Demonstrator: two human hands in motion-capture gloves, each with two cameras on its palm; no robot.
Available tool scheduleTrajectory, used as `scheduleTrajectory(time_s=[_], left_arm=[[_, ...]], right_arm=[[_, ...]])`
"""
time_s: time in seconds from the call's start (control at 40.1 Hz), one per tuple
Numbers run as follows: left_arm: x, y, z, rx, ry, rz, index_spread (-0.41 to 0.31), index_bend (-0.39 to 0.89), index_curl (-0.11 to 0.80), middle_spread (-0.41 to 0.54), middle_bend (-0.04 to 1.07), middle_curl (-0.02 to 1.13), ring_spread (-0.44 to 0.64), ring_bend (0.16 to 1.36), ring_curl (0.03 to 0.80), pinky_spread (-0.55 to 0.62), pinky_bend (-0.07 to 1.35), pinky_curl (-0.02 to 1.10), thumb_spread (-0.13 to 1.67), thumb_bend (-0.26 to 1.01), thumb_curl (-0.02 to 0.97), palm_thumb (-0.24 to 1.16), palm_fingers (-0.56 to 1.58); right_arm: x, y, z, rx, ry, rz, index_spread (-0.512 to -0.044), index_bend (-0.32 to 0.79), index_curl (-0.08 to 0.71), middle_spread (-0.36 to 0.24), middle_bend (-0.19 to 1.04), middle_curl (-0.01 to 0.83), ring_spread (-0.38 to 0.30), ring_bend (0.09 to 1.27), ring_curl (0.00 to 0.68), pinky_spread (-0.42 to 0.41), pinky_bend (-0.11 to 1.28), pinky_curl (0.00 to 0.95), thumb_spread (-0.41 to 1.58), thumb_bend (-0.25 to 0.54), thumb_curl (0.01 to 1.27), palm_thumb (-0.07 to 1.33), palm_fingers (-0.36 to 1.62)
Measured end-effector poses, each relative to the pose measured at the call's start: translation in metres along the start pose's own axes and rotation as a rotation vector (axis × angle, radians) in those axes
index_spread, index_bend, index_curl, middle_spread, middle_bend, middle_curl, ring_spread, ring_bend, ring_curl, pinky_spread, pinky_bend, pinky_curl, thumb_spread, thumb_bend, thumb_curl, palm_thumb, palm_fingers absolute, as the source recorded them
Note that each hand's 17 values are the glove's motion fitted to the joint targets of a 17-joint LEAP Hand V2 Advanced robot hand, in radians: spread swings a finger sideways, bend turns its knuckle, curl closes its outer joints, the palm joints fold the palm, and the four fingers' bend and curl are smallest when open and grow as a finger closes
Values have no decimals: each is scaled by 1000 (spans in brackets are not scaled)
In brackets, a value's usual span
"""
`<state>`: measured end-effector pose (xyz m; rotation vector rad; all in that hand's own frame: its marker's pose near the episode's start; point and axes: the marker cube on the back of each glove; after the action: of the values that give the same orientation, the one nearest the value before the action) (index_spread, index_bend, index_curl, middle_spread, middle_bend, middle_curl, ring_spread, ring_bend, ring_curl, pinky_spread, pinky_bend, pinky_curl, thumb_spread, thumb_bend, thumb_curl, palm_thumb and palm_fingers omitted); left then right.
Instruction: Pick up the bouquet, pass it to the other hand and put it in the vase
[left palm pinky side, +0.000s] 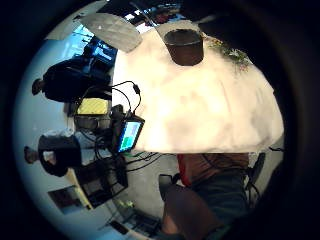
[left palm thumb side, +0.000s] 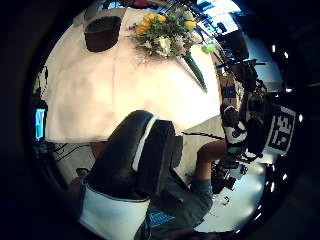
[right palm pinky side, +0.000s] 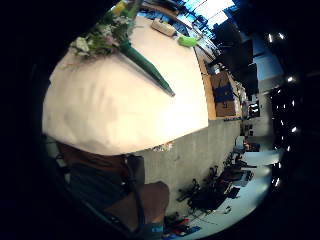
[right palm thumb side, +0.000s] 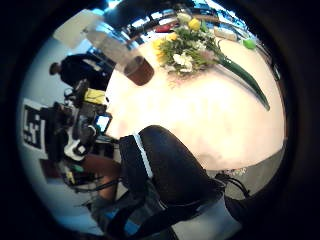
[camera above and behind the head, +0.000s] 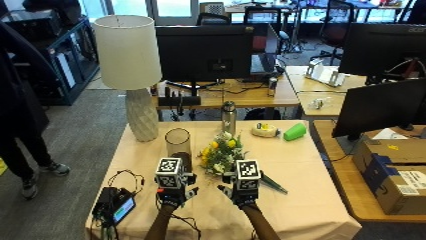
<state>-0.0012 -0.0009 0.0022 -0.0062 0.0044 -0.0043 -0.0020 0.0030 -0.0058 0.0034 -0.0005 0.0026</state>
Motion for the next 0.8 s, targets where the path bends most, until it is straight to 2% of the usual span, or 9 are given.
scheduleTrajectory(time_s=[0.1, 0.274, 0.474, 0.798], left_arm=[[-1, 0, 1, -8, 1, -7, 29, 70, 22, 127, 195, 83, 243, 470, 119, 283, 447, 135, 587, 25, 52, 80, 243], [-2, -8, 6, 1, 0, 3, 39, 99, 55, 170, 209, 149, 340, 539, 171, 380, 496, 199, 842, 1, 98, 92, 186], [2, -3, 3, -15, 1, 5, 43, 115, 95, 190, 219, 199, 386, 576, 196, 423, 518, 235, 969, -17, 141, 91, 153], [7, 2, -5, -17, 6, 1, 46, 123, 145, 200, 229, 255, 411, 605, 220, 443, 536, 272, 1037, -22, 188, 79, 119]], right_arm=[[-1, 0, -2, 9, -3, -1, -256, 161, 77, 7, 222, 84, 95, 184, 38, 186, 425, 132, 614, 79, 59, 166, 159], [-1, -1, 0, 8, -3, 4, -336, 154, 132, 10, 225, 143, 134, 198, 75, 249, 457, 192, 882, 51, 103, 181, 119], [1, -2, 3, 3, -11, 0, -370, 154, 174, 17, 219, 191, 155, 201, 104, 277, 467, 230, 1015, 15, 147, 197, 95], [0, 6, -9, -10, -4, 0, -386, 148, 219, 23, 206, 246, 168, 205, 145, 289, 470, 273, 1088, -19, 191, 213, 66]])
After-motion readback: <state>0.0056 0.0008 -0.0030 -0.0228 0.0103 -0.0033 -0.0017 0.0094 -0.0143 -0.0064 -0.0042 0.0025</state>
